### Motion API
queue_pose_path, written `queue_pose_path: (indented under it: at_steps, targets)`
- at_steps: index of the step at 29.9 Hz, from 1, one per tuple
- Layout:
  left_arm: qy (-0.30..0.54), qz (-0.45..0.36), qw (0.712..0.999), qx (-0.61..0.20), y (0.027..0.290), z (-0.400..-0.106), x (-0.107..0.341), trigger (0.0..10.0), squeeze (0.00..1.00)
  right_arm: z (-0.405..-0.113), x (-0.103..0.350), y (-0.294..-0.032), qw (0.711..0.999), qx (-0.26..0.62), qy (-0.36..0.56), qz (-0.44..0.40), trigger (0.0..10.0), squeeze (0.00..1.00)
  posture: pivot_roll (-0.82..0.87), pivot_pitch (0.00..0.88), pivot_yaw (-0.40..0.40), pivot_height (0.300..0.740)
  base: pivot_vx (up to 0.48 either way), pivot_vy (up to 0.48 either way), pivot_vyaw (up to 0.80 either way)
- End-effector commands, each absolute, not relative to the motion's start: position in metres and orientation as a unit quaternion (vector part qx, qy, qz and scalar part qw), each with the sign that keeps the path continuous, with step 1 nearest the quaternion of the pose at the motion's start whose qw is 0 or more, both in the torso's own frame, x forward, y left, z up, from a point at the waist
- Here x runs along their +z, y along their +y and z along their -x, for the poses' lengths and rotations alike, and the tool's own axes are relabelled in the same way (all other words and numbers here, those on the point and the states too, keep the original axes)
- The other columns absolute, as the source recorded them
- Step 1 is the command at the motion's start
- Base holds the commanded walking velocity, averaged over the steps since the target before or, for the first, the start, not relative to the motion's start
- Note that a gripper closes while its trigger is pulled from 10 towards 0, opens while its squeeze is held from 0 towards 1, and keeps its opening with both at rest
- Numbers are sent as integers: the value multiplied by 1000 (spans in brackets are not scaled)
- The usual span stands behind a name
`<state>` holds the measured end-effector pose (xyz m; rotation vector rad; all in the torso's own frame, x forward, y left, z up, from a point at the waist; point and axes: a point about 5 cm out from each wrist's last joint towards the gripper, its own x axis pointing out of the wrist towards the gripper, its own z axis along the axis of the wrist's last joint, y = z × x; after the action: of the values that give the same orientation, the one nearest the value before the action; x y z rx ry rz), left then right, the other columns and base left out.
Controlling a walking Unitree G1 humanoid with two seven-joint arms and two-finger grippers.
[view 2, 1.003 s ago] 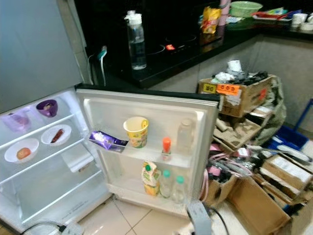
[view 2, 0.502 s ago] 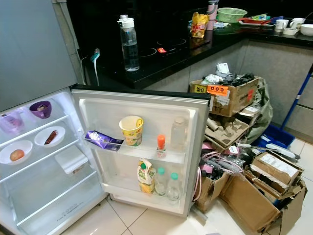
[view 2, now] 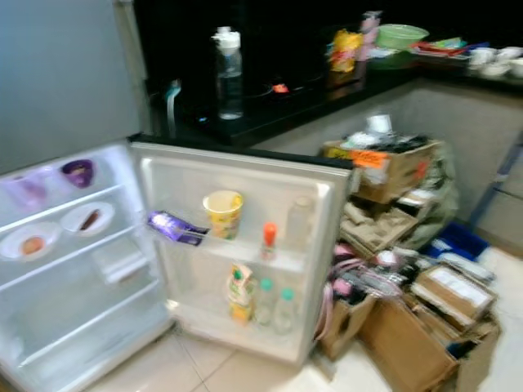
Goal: Restocking fridge
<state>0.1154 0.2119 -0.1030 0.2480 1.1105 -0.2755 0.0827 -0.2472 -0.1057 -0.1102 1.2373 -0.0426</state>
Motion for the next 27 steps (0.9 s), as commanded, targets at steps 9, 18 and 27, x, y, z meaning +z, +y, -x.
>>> queue_pose_path:
  at_steps: [9, 18, 27]
  targets:
    - [527, -111, 833, -122, 214, -115, -103, 10000, 0, -90, -105, -244, 817, -15, 574, 51, 10000, 0, -52, 28, -2, 740, 0, 0, 0]
    - [526, -111, 834, -123, 213, -117, -103, 10000, 0, -91, -104, -246, 816, -21, 575, 54, 10000, 0, -52, 24, -4, 740, 0, 0, 0]
    - [529, -110, 833, -121, 211, -116, -103, 10000, 0, -96, -104, -242, 817, -21, 573, 64, 10000, 0, -49, 17, -6, 740, 0, 0, 0]
